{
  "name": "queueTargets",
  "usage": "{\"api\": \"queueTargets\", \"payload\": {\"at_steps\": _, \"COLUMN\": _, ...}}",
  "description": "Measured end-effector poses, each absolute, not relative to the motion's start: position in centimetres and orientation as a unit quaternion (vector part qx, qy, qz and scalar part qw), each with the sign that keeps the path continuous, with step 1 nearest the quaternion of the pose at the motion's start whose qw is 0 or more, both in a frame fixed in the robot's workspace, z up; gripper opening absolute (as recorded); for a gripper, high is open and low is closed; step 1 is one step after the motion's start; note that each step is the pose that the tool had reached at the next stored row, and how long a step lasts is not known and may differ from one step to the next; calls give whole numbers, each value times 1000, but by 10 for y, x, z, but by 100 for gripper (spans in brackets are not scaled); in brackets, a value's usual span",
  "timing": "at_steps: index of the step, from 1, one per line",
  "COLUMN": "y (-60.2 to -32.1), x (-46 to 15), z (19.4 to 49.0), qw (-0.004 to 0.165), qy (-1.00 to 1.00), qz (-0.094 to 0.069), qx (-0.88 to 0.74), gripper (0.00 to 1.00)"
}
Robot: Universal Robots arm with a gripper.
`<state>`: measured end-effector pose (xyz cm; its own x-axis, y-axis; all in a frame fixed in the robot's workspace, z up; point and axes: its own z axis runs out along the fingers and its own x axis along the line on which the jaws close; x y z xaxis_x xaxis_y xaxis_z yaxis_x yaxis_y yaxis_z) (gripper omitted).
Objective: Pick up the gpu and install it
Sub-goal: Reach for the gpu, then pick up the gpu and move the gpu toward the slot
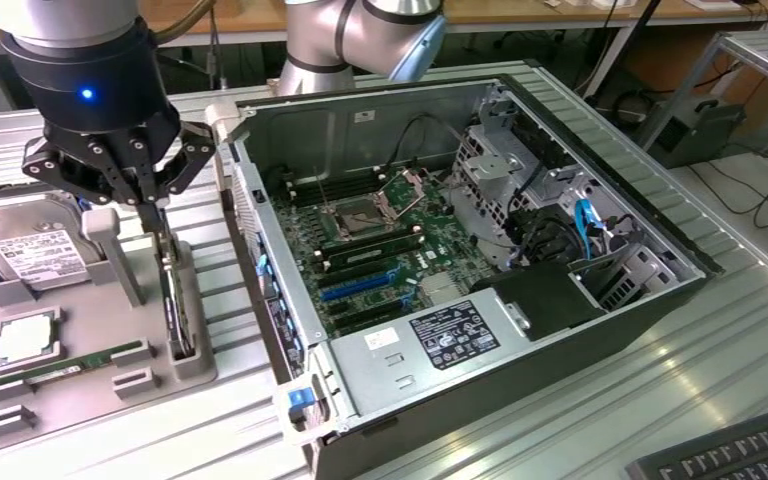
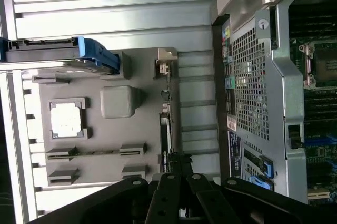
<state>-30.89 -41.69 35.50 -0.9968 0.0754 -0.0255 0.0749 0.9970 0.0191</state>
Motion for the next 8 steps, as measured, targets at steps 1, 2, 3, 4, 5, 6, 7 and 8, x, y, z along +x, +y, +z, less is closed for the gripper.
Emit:
{"api": "queueTargets", "payload": {"at_steps": 1, "y": -417, "x": -309, "z": 355, "qw": 13, "qy": 999, "qz": 9, "qx": 38, "gripper": 11}}
{"api": "queueTargets", "payload": {"at_steps": 2, "y": -417, "x": -309, "z": 355, "qw": 13, "qy": 999, "qz": 9, "qx": 38, "gripper": 11}}
{"api": "queueTargets", "payload": {"at_steps": 3, "y": -417, "x": -309, "z": 355, "qw": 13, "qy": 999, "qz": 9, "qx": 38, "gripper": 11}}
{"api": "queueTargets", "payload": {"at_steps": 4, "y": -417, "x": -309, "z": 355, "qw": 13, "qy": 999, "qz": 9, "qx": 38, "gripper": 11}}
{"api": "queueTargets", "payload": {"at_steps": 5, "y": -417, "x": -309, "z": 355, "qw": 13, "qy": 999, "qz": 9, "qx": 38, "gripper": 11}}
{"api": "queueTargets", "payload": {"at_steps": 6, "y": -417, "x": -309, "z": 355, "qw": 13, "qy": 999, "qz": 9, "qx": 38, "gripper": 11}}
{"api": "queueTargets", "payload": {"at_steps": 7, "y": -417, "x": -309, "z": 355, "qw": 13, "qy": 999, "qz": 9, "qx": 38, "gripper": 11}}
{"api": "queueTargets", "payload": {"at_steps": 8, "y": -417, "x": -309, "z": 355, "qw": 13, "qy": 999, "qz": 9, "qx": 38, "gripper": 11}}
